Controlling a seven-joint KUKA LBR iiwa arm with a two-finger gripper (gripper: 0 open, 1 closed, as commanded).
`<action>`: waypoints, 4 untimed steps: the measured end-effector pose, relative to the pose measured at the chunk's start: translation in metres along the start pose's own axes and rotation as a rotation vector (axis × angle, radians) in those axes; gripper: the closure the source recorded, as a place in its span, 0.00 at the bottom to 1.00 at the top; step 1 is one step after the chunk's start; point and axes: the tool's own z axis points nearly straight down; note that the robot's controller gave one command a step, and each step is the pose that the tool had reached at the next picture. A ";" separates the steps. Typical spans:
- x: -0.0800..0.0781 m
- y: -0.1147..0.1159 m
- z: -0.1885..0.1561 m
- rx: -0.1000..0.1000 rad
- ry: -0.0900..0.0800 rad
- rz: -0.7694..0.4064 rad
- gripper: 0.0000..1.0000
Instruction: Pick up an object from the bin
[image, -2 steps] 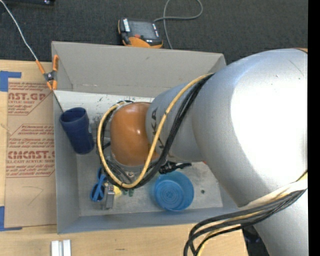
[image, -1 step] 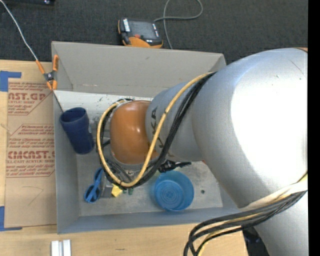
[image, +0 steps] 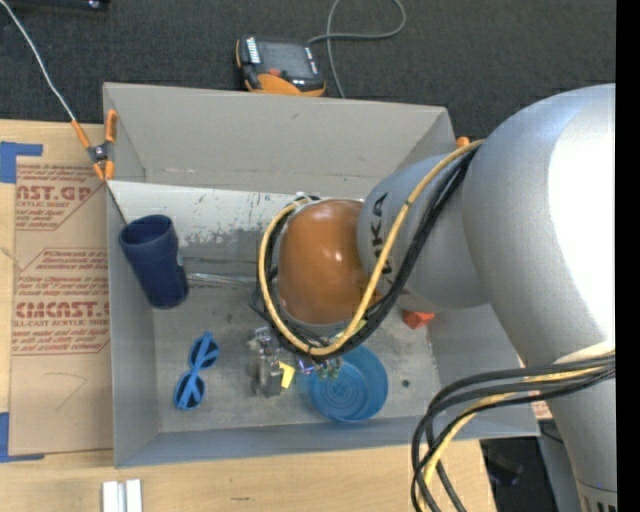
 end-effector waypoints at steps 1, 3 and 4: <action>0.002 -0.046 -0.077 -0.001 -0.002 -0.673 1.00; 0.012 -0.099 -0.045 -0.007 -0.002 -1.070 1.00; 0.009 -0.132 -0.224 -0.004 -0.009 -1.117 1.00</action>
Offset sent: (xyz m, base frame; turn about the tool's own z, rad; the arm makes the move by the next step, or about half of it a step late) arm 0.0079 -0.0448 0.0786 -0.6762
